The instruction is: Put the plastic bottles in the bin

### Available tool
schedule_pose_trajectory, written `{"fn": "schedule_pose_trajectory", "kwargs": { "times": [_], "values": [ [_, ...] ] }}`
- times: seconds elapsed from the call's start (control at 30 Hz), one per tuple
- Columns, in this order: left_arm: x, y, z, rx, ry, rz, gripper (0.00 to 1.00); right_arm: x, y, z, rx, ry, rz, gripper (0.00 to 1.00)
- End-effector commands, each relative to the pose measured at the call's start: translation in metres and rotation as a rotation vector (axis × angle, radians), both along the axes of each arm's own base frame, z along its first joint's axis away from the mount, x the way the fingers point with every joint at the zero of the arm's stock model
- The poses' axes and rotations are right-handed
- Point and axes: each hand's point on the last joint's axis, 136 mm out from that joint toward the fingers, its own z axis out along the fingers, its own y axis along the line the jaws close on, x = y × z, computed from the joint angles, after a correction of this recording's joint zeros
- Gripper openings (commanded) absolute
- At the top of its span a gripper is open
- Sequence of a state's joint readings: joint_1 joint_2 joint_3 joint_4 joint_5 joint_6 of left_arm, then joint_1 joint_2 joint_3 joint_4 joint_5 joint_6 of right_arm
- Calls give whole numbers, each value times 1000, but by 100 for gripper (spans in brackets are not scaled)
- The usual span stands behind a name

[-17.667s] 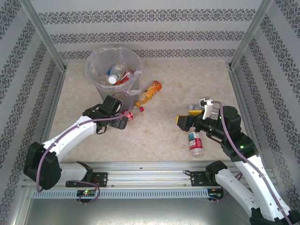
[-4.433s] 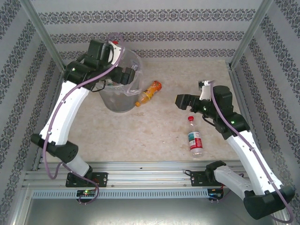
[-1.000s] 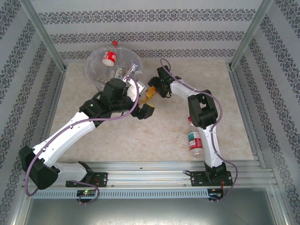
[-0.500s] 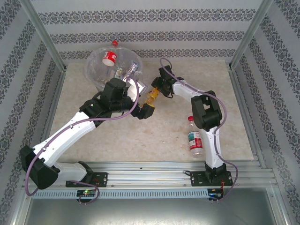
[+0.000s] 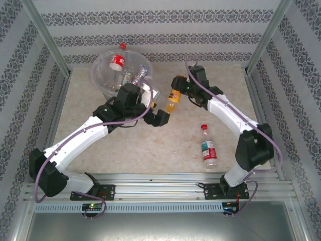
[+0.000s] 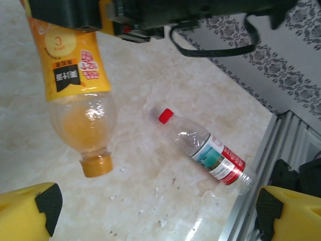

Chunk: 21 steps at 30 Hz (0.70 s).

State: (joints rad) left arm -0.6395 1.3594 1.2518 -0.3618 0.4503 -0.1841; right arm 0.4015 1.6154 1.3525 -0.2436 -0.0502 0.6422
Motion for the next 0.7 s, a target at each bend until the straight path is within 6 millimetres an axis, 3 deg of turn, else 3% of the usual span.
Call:
{"fn": "schedule_pose_trajectory", "kwargs": {
  "times": [0.0,0.27,0.67],
  "values": [
    [5,-5,9,-82,15,-3,100,-28,13,19,-2,-51,105,59],
    [10,-10,-1,-95,52,-9,100,-74,31,44,116,-102,203,59],
    [9,-26,-17,-138,157,-51,97,-105,44,80,183,-186,262,58]
  ]
}}
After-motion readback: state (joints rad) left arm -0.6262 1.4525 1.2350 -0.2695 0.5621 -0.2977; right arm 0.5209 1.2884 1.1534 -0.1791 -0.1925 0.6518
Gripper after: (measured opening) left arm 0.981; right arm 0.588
